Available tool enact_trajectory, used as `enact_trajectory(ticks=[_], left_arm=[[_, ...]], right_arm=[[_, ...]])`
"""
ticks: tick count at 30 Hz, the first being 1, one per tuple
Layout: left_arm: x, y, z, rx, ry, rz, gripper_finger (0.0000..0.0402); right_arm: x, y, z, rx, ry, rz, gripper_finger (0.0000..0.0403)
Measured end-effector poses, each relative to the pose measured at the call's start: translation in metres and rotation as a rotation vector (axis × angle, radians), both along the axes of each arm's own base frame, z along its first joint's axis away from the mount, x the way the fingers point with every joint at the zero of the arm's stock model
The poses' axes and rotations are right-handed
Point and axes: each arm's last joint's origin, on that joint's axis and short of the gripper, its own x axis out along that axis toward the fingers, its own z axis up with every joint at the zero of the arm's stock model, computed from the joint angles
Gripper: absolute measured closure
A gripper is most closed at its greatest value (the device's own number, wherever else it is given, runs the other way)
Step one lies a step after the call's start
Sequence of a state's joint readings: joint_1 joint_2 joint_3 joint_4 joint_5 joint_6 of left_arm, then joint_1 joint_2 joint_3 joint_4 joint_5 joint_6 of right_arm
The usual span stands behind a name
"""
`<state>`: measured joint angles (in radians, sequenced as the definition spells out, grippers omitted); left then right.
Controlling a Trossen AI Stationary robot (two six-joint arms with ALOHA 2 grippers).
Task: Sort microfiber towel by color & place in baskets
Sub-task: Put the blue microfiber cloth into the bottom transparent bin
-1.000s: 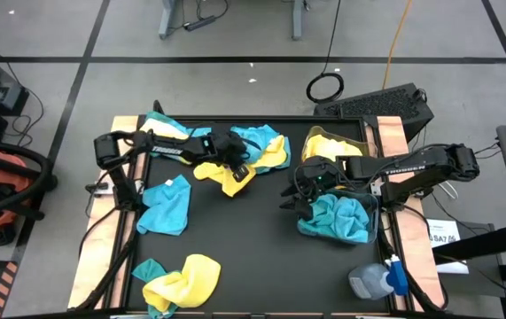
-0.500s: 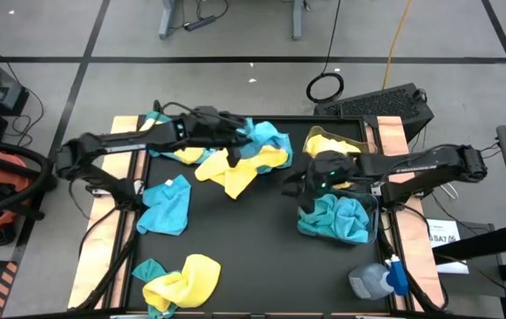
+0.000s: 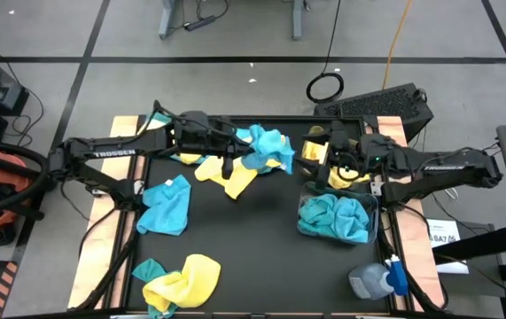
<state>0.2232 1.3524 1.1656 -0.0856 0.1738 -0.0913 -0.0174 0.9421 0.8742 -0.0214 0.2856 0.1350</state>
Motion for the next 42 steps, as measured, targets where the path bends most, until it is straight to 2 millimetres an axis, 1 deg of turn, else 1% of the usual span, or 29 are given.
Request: enact_trajectory(ticks=[5, 11, 14, 18, 23, 26, 29, 31, 34, 36, 39, 42], left_arm=[[0.008, -0.007, 0.012, 0.027, -0.153, -0.028, 0.0392], [0.014, -0.009, 0.013, 0.022, -0.208, -0.044, 0.0392], [0.02, -0.01, 0.01, 0.008, -0.222, -0.06, 0.0392], [0.03, -0.013, 0.006, -0.025, -0.266, -0.113, 0.0392], [0.04, -0.018, -0.003, -0.07, -0.253, -0.152, 0.0392], [0.045, -0.02, -0.007, -0.079, -0.256, -0.173, 0.0392], [0.049, -0.021, -0.008, -0.073, -0.282, -0.181, 0.0392], [0.049, -0.021, -0.008, -0.071, -0.29, -0.181, 0.0389], [0.049, -0.021, -0.006, -0.066, -0.305, -0.181, 0.0367], [0.049, -0.021, -0.007, -0.068, -0.3, -0.181, 0.035], [0.049, -0.021, -0.007, -0.068, -0.3, -0.181, 0.0327], [0.049, -0.021, -0.009, -0.071, -0.282, -0.182, 0.03]], right_arm=[[0.006, 0.0, -0.006, 0.008, 0.032, 0.003, 0.007], [0.016, 0.001, -0.005, 0.01, -0.015, 0.044, 0.0075], [0.024, 0.001, -0.006, 0.007, -0.04, 0.075, 0.0072], [0.037, 0.001, -0.014, 0.009, -0.027, 0.076, 0.0067], [0.044, 0.001, -0.015, 0.002, -0.059, 0.074, 0.0065], [0.048, 0.001, -0.018, 0.003, -0.045, 0.082, 0.0066], [0.053, 0.001, -0.024, 0.043, -0.028, 0.081, 0.007], [0.056, 0.002, -0.027, 0.066, -0.02, 0.098, 0.008], [0.058, 0.002, -0.03, 0.078, -0.009, 0.098, 0.0104], [0.057, 0.002, -0.029, 0.084, -0.014, 0.098, 0.0128], [0.054, 0.002, -0.026, 0.086, -0.025, 0.097, 0.0175], [0.05, 0.002, -0.024, 0.096, -0.028, 0.096, 0.0236]])
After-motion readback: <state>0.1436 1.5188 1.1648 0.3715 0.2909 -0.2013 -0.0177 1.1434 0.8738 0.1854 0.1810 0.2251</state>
